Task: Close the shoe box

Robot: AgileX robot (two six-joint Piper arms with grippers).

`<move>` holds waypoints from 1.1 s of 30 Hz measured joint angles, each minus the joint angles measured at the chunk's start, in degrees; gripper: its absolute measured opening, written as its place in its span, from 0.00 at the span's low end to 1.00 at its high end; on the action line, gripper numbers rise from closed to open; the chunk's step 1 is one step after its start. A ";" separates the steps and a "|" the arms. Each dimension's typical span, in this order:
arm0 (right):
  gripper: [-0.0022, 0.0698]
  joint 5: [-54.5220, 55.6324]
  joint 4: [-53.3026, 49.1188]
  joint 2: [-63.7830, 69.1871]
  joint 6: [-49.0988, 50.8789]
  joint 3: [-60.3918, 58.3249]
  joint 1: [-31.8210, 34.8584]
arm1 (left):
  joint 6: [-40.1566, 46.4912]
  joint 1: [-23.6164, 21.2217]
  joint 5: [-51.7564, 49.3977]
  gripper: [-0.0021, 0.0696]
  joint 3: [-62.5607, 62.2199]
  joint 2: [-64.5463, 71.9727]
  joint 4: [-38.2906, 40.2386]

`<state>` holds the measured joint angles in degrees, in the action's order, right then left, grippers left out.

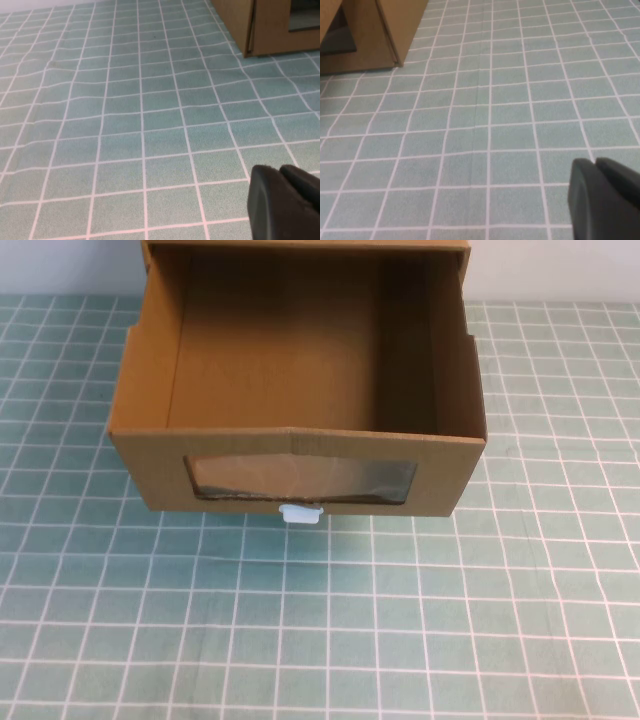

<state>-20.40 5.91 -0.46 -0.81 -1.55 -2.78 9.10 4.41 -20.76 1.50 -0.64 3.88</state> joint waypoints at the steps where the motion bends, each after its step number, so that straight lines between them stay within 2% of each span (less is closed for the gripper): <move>1: 0.01 0.00 0.00 0.00 0.00 0.00 0.00 | 0.00 0.00 0.00 0.02 0.00 0.00 0.00; 23: 0.01 0.00 0.00 0.00 0.00 0.00 0.00 | 0.00 0.00 0.00 0.02 0.00 0.00 0.21; 29: 0.01 0.00 0.00 0.00 0.00 0.00 0.00 | -3.05 0.00 0.72 0.02 0.00 0.00 3.68; 33: 0.01 0.00 0.00 0.00 0.00 0.00 0.00 | -5.90 0.00 2.22 0.02 0.00 0.00 8.85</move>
<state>-20.40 5.91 -0.46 -0.81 -1.55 -2.78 3.20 4.41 -18.54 1.50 -0.64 12.73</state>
